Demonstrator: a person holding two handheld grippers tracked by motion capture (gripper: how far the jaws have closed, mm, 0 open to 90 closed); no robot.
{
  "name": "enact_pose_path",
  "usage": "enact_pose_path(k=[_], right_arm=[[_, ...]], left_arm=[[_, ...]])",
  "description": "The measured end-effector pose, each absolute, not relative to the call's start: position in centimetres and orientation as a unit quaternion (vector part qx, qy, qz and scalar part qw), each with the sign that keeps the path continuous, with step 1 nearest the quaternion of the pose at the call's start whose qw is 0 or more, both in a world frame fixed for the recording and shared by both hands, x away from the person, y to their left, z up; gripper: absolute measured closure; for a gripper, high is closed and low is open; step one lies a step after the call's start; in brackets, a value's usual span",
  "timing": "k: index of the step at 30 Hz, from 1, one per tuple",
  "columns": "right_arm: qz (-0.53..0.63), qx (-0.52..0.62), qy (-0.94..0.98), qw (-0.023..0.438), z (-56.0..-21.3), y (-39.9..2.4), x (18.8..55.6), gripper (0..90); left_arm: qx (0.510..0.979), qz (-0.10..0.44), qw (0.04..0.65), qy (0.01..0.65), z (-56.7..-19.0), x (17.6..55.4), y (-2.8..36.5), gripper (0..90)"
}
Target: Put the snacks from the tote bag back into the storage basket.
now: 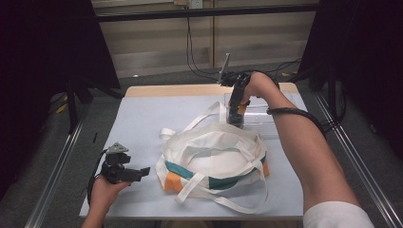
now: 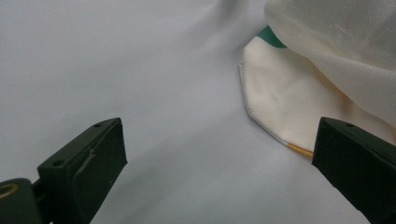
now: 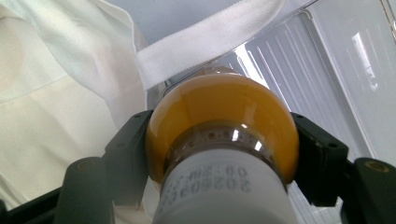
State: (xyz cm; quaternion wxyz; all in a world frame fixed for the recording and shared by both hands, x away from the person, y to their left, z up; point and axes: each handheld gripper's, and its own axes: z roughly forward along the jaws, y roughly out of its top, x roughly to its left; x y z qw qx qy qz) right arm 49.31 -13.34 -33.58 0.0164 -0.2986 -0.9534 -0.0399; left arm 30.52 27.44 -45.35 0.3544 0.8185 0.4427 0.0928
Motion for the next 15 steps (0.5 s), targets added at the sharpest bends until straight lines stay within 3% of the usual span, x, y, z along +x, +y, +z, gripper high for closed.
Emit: enact_pose_path(k=[15], right_arm=[[-0.045,-0.292,-0.955,0.015,-34.09,-13.3,49.35,30.2]], left_arm=[[0.819,0.094,0.354,0.442,-45.36,30.54,27.51,2.7]])
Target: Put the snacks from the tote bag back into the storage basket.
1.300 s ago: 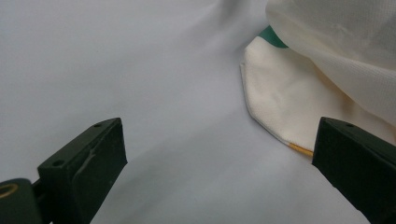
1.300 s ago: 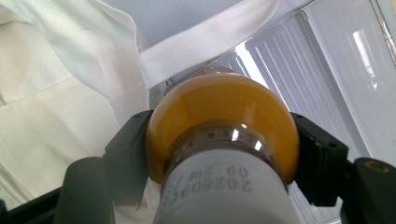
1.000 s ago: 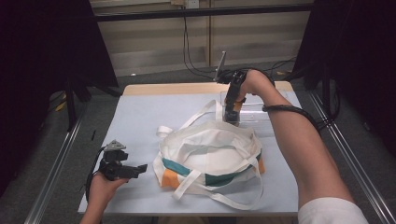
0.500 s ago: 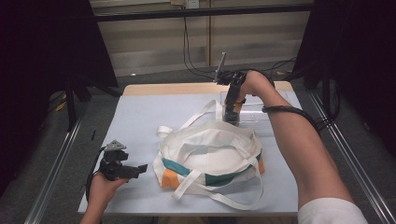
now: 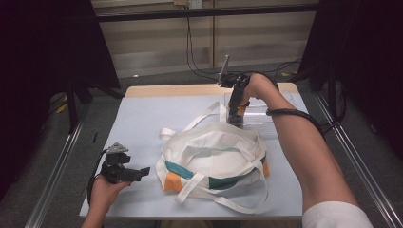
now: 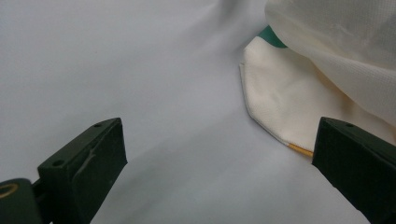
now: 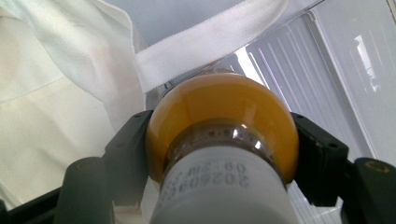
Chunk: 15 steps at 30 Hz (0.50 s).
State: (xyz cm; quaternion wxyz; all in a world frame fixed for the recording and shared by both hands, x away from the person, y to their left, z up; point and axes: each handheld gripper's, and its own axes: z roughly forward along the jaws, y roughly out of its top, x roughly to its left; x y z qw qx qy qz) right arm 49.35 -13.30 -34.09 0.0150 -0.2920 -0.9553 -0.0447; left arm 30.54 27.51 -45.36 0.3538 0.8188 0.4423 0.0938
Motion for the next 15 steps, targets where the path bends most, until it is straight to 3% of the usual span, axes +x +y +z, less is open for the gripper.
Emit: enact_pose_path(k=[15], right_arm=[[-0.042,-0.287,-0.957,0.017,-34.67,-13.29,49.37,30.2]], left_arm=[[0.818,0.093,0.354,0.443,-45.47,30.59,27.45,2.7]])
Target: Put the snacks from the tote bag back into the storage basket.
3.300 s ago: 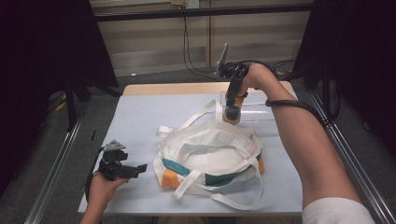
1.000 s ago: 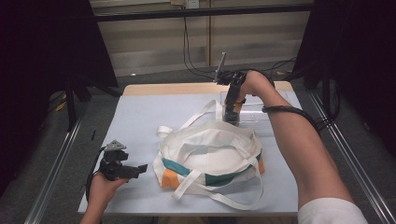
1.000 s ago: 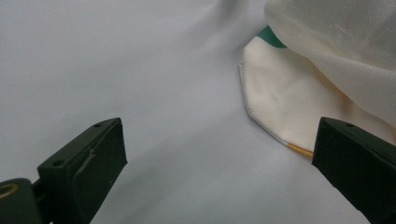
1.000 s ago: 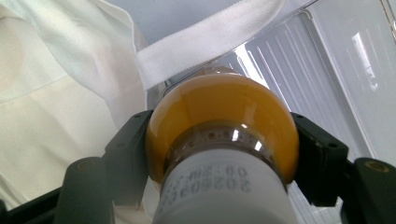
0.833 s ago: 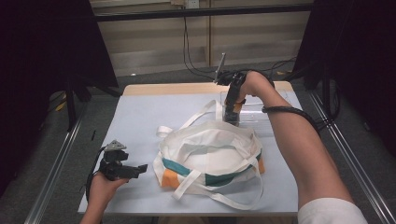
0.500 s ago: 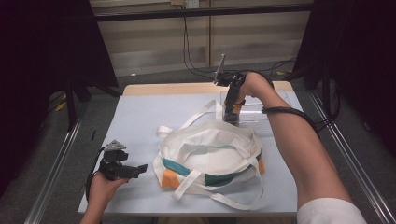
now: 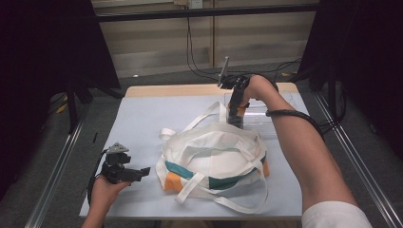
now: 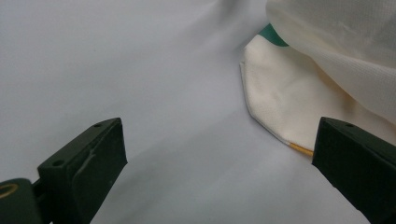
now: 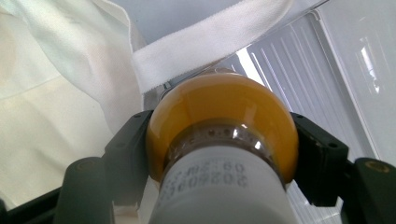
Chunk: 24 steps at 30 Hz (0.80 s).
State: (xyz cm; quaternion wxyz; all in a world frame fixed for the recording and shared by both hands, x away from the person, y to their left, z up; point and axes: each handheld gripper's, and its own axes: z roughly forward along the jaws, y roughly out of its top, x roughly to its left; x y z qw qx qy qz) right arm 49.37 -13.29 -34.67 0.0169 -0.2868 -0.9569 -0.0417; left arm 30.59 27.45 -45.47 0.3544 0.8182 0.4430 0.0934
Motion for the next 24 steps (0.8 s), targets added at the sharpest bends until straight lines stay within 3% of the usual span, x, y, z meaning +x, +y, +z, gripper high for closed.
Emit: enact_pose_path(k=[24], right_arm=[[-0.047,-0.286,-0.957,0.019,-35.37,-13.37,49.37,30.0]], left_arm=[[0.819,0.092,0.353,0.443,-45.45,30.58,27.55,2.7]])
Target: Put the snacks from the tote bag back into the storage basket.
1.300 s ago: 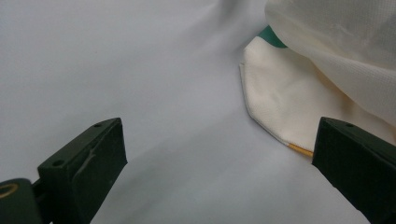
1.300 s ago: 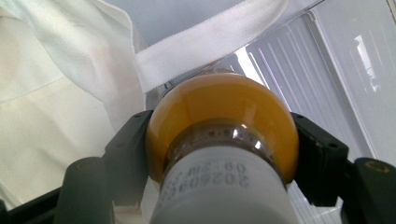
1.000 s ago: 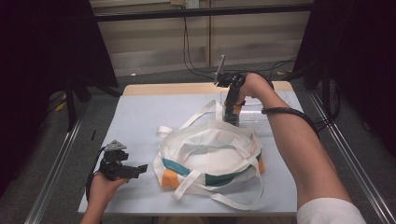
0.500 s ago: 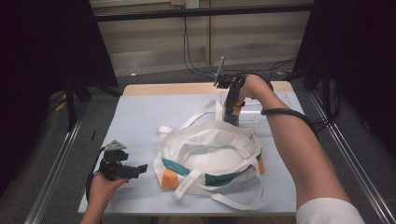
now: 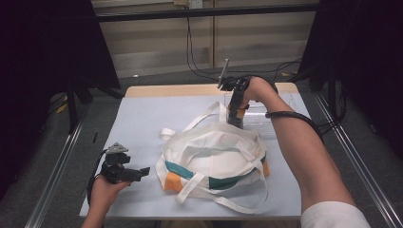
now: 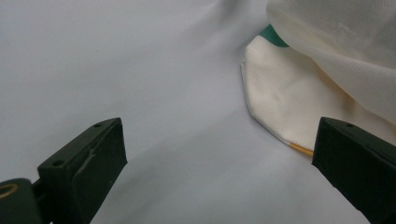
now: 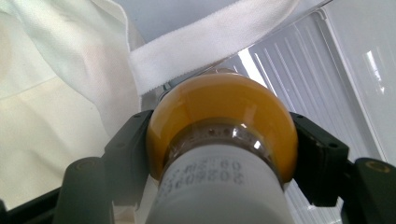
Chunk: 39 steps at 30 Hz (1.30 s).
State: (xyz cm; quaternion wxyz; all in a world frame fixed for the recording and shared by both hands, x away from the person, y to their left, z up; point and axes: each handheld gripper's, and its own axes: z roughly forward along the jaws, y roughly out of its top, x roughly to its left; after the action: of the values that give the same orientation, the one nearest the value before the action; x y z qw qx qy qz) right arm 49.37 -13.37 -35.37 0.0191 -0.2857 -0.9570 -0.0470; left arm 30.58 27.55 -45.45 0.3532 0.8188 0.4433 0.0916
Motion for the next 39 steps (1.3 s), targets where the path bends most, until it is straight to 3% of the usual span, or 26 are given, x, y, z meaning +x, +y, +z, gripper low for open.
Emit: enact_pose_path(k=[22,39], right_arm=[[-0.048,-0.299,-0.953,0.01,-35.6,-13.7,49.5,28.5],[-0.052,-0.322,-0.945,-0.012,-34.9,-14.7,48.8,14.1]], left_arm=[[0.825,0.091,0.346,0.437,-45.4,30.6,27.7,2.7],[0.82,0.093,0.351,0.442,-45.4,30.5,27.4,2.7]])
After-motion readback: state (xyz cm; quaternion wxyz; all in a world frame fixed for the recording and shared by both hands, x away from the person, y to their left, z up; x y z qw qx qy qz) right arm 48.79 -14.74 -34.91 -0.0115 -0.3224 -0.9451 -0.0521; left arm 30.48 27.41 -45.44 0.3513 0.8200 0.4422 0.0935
